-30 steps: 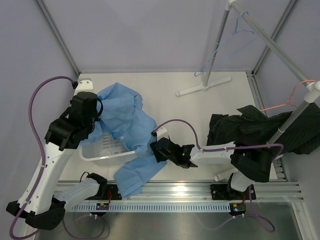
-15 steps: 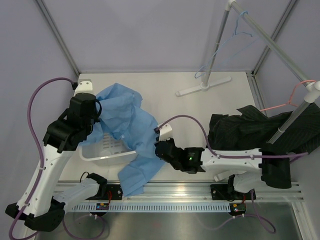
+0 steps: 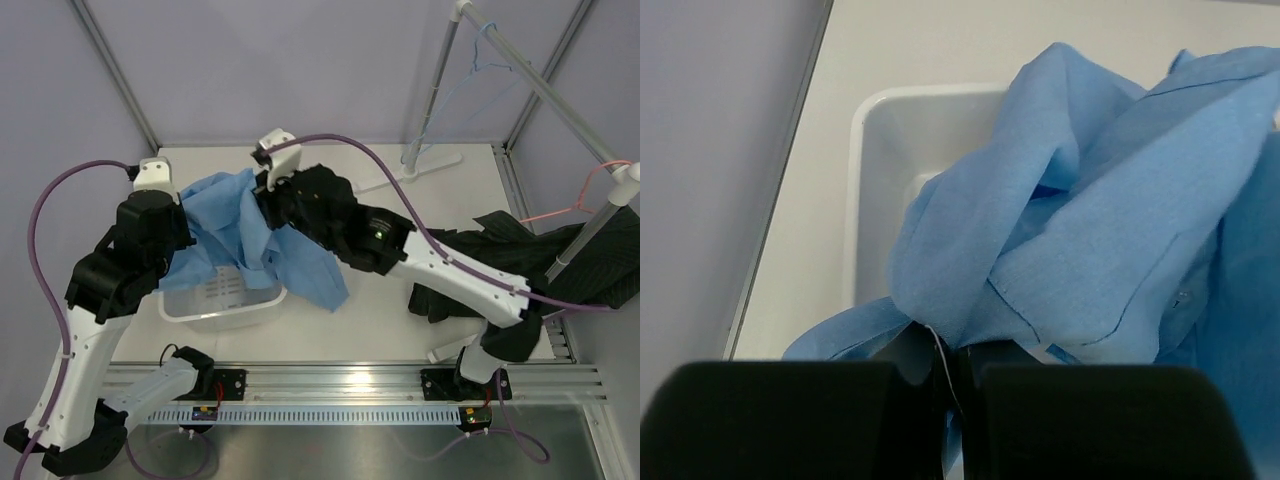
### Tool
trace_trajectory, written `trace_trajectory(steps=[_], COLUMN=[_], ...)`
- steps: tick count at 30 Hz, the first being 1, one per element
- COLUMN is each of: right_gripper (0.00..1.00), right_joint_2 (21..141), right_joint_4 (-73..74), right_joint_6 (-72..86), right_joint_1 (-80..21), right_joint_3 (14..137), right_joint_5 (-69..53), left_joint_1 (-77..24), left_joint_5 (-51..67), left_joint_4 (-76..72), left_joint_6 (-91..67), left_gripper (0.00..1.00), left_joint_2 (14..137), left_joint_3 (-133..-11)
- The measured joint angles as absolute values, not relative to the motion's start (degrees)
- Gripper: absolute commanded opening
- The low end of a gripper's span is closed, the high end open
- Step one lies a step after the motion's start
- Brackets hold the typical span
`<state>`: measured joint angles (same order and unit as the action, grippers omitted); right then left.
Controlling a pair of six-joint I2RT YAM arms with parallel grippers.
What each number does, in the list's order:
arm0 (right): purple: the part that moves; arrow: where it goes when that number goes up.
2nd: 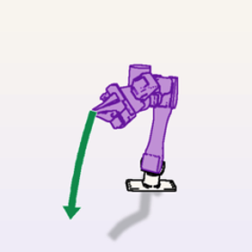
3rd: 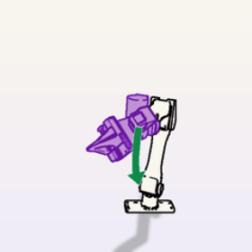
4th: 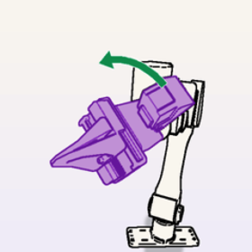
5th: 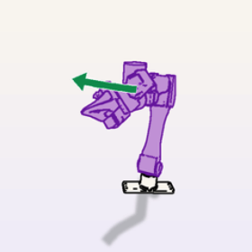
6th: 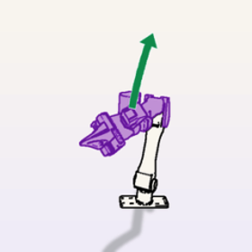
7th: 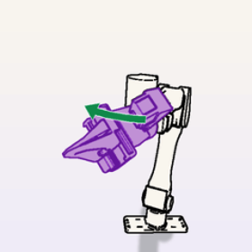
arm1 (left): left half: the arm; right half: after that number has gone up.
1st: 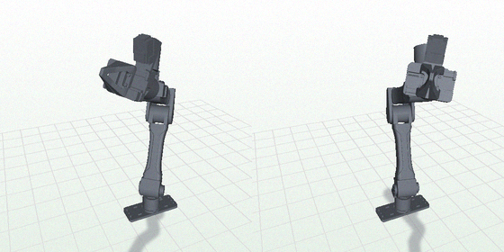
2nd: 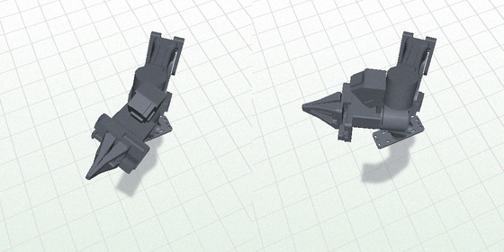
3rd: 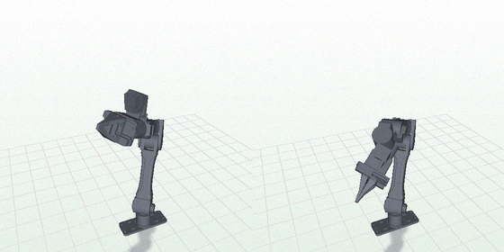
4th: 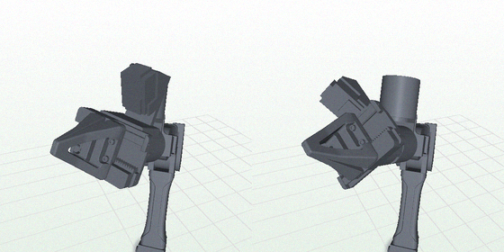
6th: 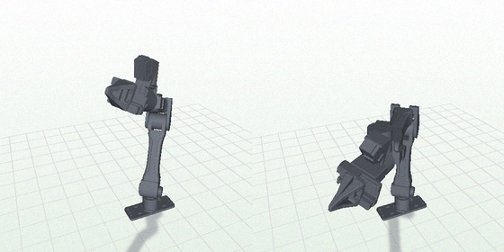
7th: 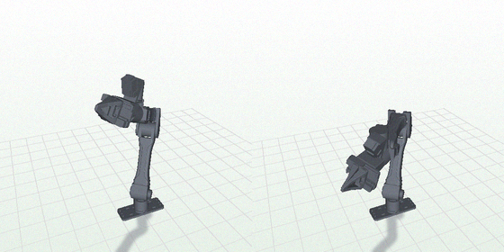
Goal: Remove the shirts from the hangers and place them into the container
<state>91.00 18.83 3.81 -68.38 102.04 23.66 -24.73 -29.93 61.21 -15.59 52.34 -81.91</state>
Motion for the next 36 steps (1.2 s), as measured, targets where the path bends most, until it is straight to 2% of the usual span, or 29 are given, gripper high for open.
trace_trajectory(steps=[8, 10, 16, 22, 36], right_gripper=[0.00, 0.00, 0.00, 0.00, 0.00], right_joint_2=[119.42, 122.58, 121.67, 121.67, 121.91], right_joint_4=[28.77, 29.39, 24.99, 21.61, 2.72], right_joint_6=[-8.75, -11.20, -16.23, -17.80, -5.34], right_joint_1=[-66.04, -66.04, -65.98, -65.23, -56.64], right_joint_3=[145.97, 150.85, 149.23, 152.68, 154.78], right_joint_5=[3.36, 0.86, -6.61, -14.28, -32.58], left_joint_1=[-24.71, -24.69, -24.67, -24.67, -24.67], left_joint_5=[-31.24, -31.48, -31.51, -32.12, -31.55], left_joint_4=[61.25, 61.19, 61.78, 62.87, 65.01], left_joint_6=[-16.82, -17.52, -19.57, -22.57, -30.13], left_gripper=[0.00, 0.00, 0.00, 0.00, 0.00], left_joint_2=[49.43, 48.60, 48.69, 48.93, 46.85], left_joint_3=[-82.48, -81.47, -78.26, -77.32, -72.51])
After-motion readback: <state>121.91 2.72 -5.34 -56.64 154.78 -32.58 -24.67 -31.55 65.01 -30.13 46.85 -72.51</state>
